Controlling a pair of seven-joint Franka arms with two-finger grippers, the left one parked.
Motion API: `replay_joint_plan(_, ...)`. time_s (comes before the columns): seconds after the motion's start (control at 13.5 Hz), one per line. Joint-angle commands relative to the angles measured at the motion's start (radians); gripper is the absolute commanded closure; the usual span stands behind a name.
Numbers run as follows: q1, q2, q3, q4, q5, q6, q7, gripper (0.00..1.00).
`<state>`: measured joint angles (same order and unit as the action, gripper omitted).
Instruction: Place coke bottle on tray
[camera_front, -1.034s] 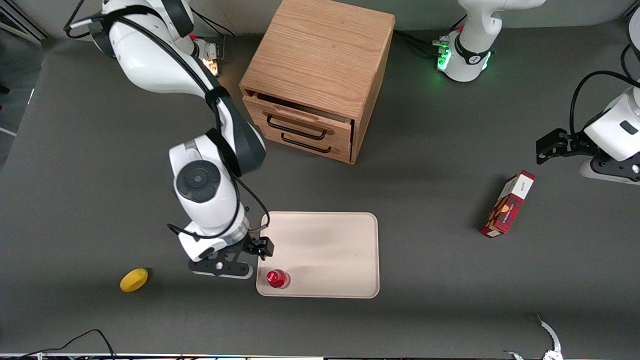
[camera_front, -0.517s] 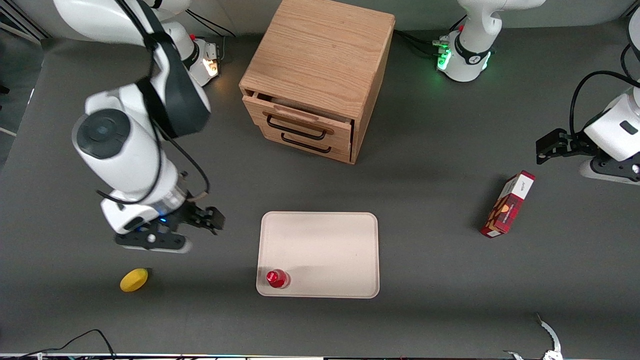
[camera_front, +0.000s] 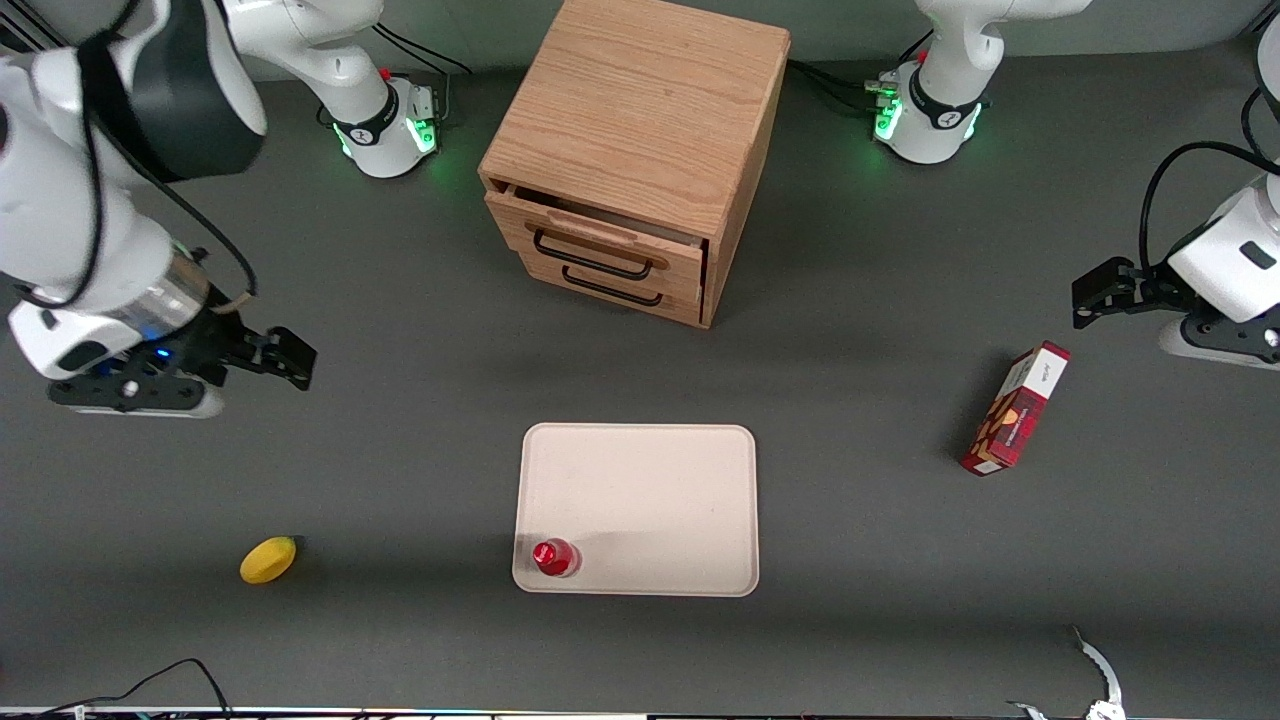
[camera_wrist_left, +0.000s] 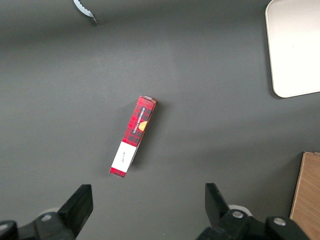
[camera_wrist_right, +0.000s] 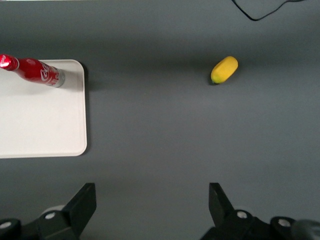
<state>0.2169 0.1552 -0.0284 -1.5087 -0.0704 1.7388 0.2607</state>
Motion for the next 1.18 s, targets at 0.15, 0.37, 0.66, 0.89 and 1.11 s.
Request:
replay_joint_plan(0.15, -0.085, -0.095, 0.011, -0.033, 0.031, -0.087, -0.119, 0.0)
replay_joint_plan(0.37, -0.105, -0.132, 0.01, -0.027, 0.031, -0.102, -0.126, 0.0)
replay_joint_plan(0.66, -0.172, -0.121, 0.054, 0.016, 0.031, -0.108, -0.127, 0.0)
replay_joint_plan(0.89, -0.28, -0.117, 0.163, 0.033, 0.032, -0.108, -0.115, 0.0)
replay_joint_plan(1.11, -0.303, -0.105, 0.165, 0.035, 0.127, -0.108, -0.13, 0.0)
